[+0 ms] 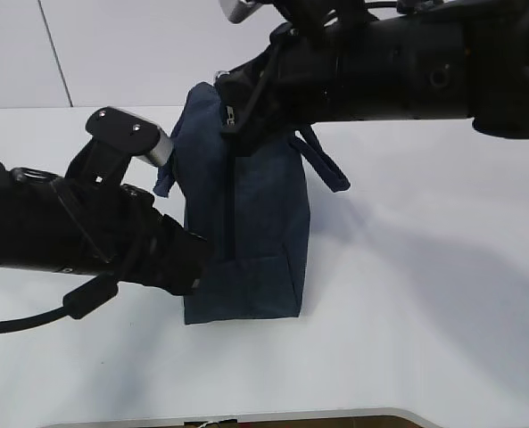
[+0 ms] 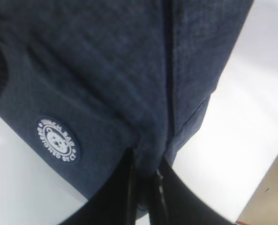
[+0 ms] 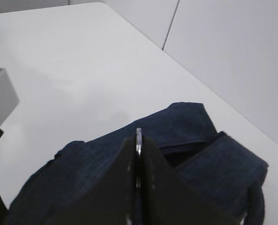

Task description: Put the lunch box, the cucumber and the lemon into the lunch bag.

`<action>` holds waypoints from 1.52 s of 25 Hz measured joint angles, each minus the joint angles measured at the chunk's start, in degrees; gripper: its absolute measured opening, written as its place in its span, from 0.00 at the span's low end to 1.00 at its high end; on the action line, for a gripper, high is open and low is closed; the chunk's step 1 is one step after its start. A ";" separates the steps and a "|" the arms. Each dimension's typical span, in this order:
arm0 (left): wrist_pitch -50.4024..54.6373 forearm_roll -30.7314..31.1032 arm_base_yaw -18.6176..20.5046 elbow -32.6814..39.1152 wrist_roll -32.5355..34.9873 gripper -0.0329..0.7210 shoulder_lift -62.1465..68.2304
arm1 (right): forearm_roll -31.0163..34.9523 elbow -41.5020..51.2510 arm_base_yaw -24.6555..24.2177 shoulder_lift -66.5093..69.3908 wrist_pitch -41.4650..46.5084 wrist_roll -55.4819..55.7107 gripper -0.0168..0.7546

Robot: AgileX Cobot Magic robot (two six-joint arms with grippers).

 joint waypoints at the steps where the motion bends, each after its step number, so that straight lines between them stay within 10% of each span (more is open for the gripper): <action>1: 0.00 0.00 0.00 0.29 0.00 0.04 -0.42 | -0.27 -0.40 0.00 0.00 0.53 0.00 0.03; 38: -2.49 -0.64 0.00 6.48 0.13 0.04 -2.22 | -11.80 -6.95 0.21 4.98 4.26 6.65 0.03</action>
